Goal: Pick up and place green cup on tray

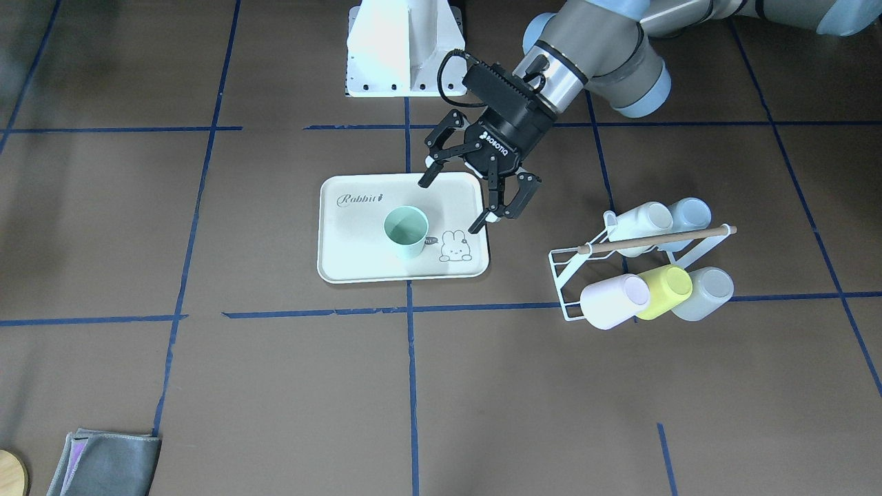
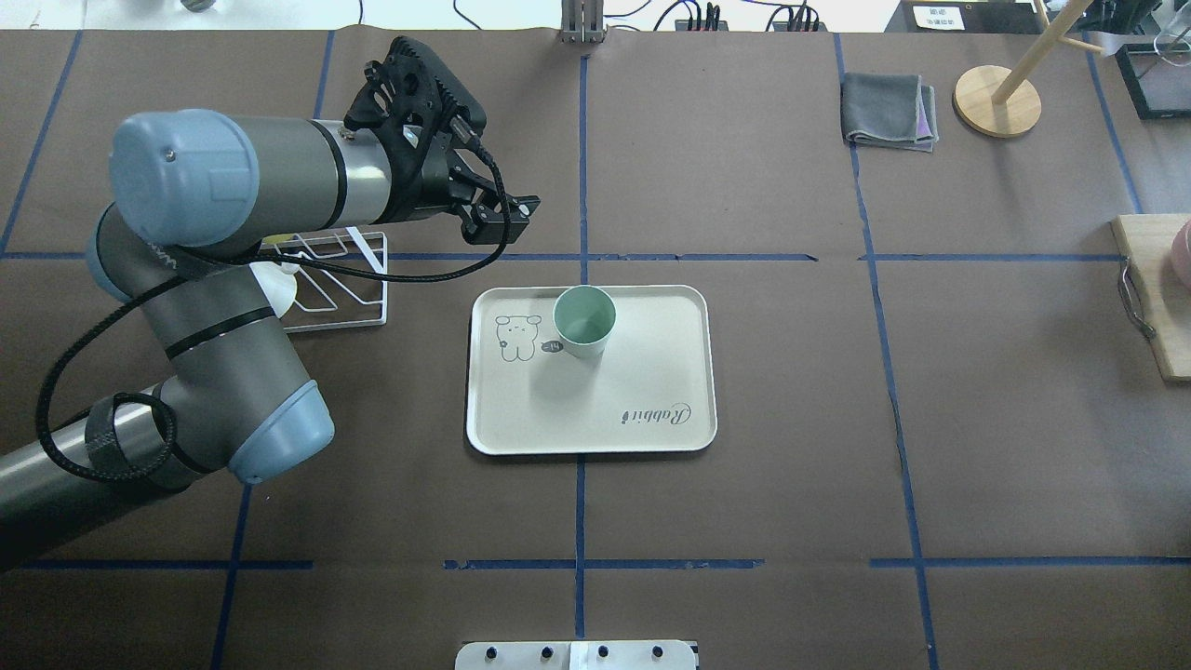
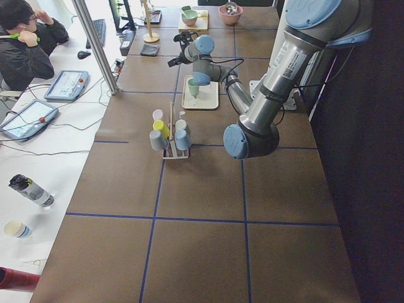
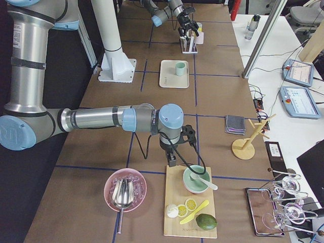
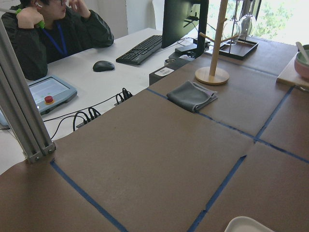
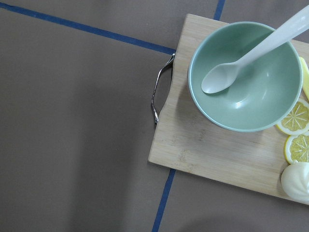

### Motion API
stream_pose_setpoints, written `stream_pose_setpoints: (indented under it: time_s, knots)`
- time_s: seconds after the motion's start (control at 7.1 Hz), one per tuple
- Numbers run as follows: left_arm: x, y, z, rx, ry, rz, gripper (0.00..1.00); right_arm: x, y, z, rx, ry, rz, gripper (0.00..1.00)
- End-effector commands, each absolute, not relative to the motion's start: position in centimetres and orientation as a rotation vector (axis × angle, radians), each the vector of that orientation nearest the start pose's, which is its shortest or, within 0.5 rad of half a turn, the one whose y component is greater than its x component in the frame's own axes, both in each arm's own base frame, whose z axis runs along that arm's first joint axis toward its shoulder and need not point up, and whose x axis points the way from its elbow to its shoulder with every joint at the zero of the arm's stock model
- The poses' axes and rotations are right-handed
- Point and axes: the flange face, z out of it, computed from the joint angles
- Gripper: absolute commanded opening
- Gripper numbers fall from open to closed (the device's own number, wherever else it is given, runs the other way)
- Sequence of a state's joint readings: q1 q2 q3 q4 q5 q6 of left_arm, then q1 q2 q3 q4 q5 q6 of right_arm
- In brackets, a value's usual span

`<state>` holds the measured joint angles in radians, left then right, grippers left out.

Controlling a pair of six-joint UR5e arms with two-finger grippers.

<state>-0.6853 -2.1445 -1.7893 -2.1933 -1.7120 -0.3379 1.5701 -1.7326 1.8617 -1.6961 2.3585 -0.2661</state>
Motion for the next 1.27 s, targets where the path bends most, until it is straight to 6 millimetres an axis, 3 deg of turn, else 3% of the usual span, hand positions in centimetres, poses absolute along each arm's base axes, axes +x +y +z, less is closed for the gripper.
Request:
stream_pose_setpoints:
  time_s: [0.0, 0.28, 0.42, 0.56, 0.85, 0.99, 1.13]
  knots:
    - [37.5, -48.5, 17.0, 0.999, 0.725, 0.692, 1.0, 6.2, -42.1, 59.8, 0.114, -0.783, -0.257, 1.0]
    - [34.8, -48.5, 17.7, 0.862, 0.589, 0.753, 1.0, 6.2, -42.1, 59.8, 0.115, -0.783, -0.259, 1.0]
    - [32.3, -49.7, 18.2, 0.846, 0.557, 0.799, 1.0, 6.2, -42.1, 59.9, 0.113, -0.781, -0.258, 1.0]
    - [28.8, -51.6, 20.1, 0.763, 0.572, 0.784, 1.0, 6.2, -42.1, 59.8, 0.115, -0.781, -0.259, 1.0]
    - [21.2, -55.0, 26.7, 0.565, 0.634, 0.671, 1.0, 6.3, -42.0, 60.1, 0.113, -0.781, -0.257, 1.0]
    - [16.4, -56.3, 29.9, 0.512, 0.615, 0.581, 1.0, 6.3, -42.0, 60.0, 0.115, -0.781, -0.258, 1.0]
    - [10.3, -58.0, 34.5, 0.405, 0.681, 0.461, 1.0, 6.3, -42.0, 60.1, 0.111, -0.781, -0.256, 1.0]
